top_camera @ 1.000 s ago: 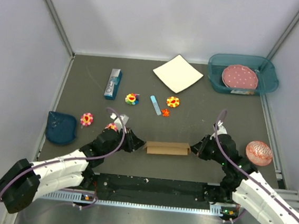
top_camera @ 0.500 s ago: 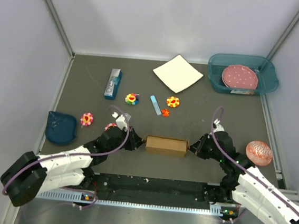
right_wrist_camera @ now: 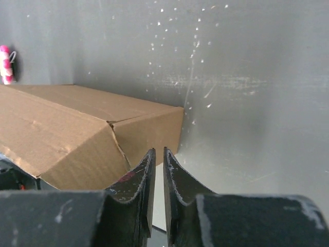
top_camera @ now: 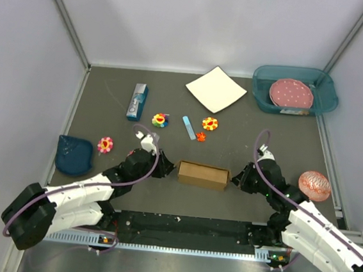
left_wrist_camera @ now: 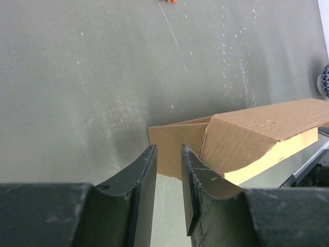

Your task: Fold the paper box

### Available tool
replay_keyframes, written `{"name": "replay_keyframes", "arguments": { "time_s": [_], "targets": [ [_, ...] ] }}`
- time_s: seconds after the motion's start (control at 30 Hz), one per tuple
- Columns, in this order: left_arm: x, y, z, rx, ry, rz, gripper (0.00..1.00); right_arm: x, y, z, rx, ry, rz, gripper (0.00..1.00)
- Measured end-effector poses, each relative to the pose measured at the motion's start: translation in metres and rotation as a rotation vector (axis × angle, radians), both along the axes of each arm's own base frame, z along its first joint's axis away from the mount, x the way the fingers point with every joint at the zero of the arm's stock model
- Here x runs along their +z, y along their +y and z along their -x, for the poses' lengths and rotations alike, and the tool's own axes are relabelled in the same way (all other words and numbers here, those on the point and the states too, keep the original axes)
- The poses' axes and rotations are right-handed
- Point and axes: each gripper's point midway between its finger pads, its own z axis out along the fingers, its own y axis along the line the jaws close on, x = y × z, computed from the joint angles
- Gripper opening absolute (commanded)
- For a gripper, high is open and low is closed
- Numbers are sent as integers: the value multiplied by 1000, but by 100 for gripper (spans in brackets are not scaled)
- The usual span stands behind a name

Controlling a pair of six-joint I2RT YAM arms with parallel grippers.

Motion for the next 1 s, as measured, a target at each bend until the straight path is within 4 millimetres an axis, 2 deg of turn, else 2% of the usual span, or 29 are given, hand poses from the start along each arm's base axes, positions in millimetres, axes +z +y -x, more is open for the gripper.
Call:
{"name": "replay_keyframes", "arguments": {
  "time_s": [0.17,0.27,0.3,0.4,0.57,0.63,0.8,1.0],
  "targets": [
    [7,12,-4,42,-39,-29,32,4,-12,0,-16,1,74,19],
    [8,22,-5,74,-50,-52,34,18,-19,-1,-19,-16,112,29],
    [9,24,-6,84,-55,-58,34,20,-19,-1,-20,-21,114,37],
    [13,35,-6,124,-66,-73,36,40,-23,0,-3,-72,118,46],
    [27,53,-7,194,-112,-73,40,80,-22,-2,32,-179,91,47],
    [31,60,-6,216,-125,-76,42,88,-20,-1,55,-201,90,47],
    [48,70,-4,238,-183,-56,49,86,-10,8,158,-206,110,47],
    [75,63,-4,202,-273,12,52,72,3,16,259,-165,170,47]
  ]
}}
